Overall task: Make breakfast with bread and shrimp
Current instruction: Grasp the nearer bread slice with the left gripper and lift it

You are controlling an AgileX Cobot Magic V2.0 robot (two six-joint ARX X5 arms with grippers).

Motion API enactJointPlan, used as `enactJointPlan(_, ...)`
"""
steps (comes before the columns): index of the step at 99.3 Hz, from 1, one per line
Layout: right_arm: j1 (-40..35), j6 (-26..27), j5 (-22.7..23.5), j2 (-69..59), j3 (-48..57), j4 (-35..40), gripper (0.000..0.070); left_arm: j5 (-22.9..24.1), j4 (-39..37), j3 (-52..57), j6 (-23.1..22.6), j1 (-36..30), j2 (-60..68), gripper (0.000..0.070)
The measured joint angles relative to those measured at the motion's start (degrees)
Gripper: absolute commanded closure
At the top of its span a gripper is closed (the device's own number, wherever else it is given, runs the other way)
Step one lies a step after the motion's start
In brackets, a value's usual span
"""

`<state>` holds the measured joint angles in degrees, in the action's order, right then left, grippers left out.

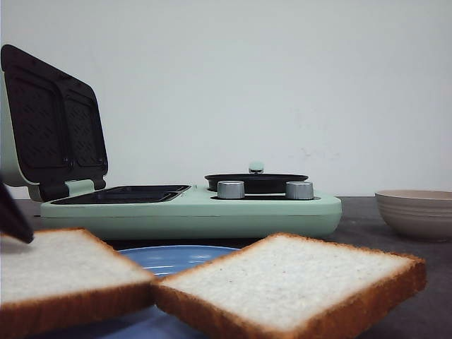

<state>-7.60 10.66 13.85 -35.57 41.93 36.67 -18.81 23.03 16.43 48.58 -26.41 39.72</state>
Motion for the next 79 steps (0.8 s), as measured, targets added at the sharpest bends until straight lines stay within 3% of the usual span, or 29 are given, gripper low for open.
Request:
enactJointPlan(16, 0.0, 0.0, 0.0, 0.0, 0.0, 0.0, 0.0334, 0.5, -2.5, 0.0, 0.0, 0.0, 0.0, 0.0697)
enactJointPlan(33, 0.0, -0.2, 0.0, 0.0, 0.0, 0.0, 0.0334, 0.7, -5.3, 0.0, 0.0, -0.3, -1.1, 0.0696)
enactJointPlan(48, 0.0, -0.3, 0.0, 0.0, 0.0, 0.0, 0.0334, 4.3, -4.4, 1.9, -1.9, -1.6, -2.7, 0.0694)
enactJointPlan(65, 0.0, -0.4, 0.0, 0.0, 0.0, 0.0, 0.0334, 11.6, -4.4, 10.8, -9.9, -3.8, -2.9, 0.0694)
enactJointPlan(79, 0.0, -0.4, 0.0, 0.0, 0.0, 0.0, 0.0334, 19.7, -5.0, 19.1, -21.7, -5.4, 0.7, 0.0695)
